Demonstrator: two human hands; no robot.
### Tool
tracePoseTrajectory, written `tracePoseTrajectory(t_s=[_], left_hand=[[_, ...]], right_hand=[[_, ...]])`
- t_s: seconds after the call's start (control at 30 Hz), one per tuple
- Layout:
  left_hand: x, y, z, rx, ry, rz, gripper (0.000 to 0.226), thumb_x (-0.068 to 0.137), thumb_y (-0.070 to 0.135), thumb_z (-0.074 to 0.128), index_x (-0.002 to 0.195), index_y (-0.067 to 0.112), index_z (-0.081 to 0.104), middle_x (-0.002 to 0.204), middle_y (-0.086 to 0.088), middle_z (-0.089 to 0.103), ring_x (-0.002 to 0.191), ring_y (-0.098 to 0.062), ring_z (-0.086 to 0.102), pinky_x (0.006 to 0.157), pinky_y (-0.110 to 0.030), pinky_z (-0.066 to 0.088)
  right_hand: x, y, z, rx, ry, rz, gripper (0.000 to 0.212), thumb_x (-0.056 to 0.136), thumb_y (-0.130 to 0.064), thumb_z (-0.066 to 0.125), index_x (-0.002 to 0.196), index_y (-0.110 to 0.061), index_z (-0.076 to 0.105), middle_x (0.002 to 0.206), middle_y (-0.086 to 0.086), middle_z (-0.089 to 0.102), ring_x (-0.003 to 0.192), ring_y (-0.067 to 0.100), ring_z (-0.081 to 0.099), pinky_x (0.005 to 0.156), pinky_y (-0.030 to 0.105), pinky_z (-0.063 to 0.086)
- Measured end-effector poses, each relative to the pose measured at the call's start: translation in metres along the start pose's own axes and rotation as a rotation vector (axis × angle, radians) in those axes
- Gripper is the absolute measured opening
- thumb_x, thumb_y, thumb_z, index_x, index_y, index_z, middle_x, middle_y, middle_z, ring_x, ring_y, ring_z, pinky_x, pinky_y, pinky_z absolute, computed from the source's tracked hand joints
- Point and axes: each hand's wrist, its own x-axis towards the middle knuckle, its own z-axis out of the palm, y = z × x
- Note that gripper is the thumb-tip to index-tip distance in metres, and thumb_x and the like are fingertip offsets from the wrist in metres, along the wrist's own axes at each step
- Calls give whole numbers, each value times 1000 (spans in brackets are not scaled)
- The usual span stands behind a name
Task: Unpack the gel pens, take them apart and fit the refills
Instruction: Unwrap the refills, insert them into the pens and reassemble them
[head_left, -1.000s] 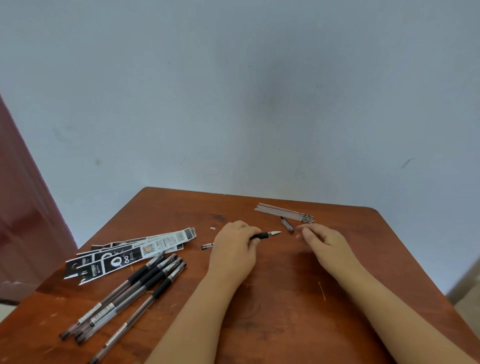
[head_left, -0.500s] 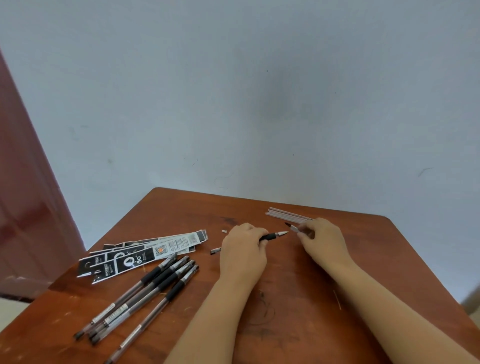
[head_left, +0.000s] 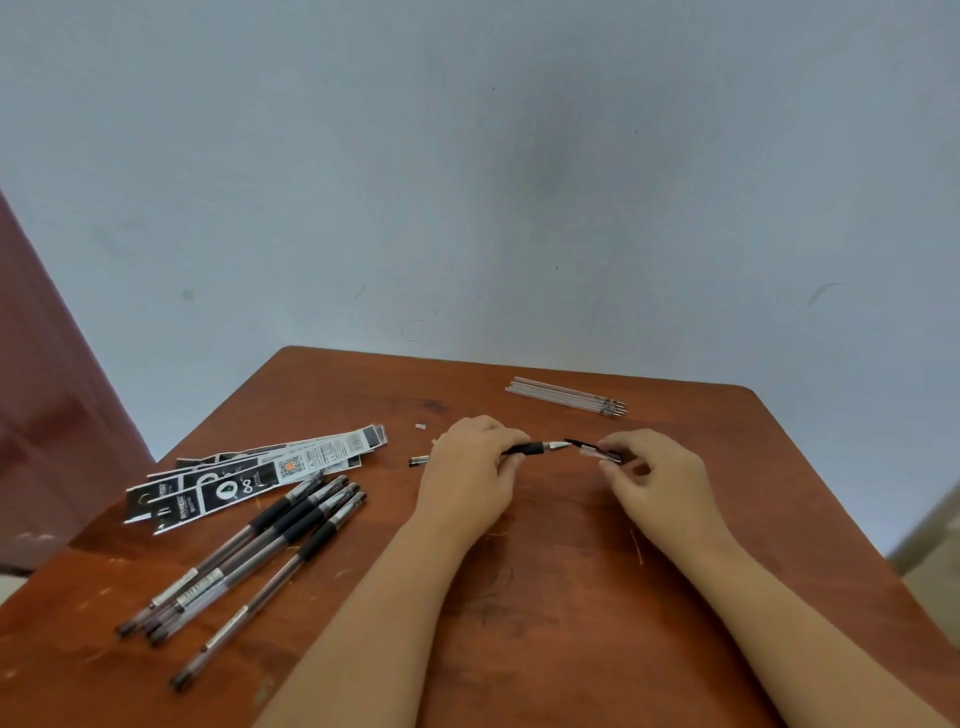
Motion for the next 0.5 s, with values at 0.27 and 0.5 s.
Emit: tracePoseTrajectory(t_s=[0.27,0.5], left_hand=[[1,3,-1,30,-58,24,29,91,17,49,118,19,59,112,0,59,108,-14,47,90,-18,30],[-1,6,-3,33,-153,58,29,90,19,52,117,16,59,112,-2,61,107,-16,50,94,-25,36]], right_hand=[[-2,0,0,-27,13,-88,18,78,-1,61,95,-4,67,93,6,66,81,8,49,79,20,37],[-3,1,2,-37,-97,-216,15,73,2,66,85,-4,70,83,8,68,75,12,55,69,12,42]])
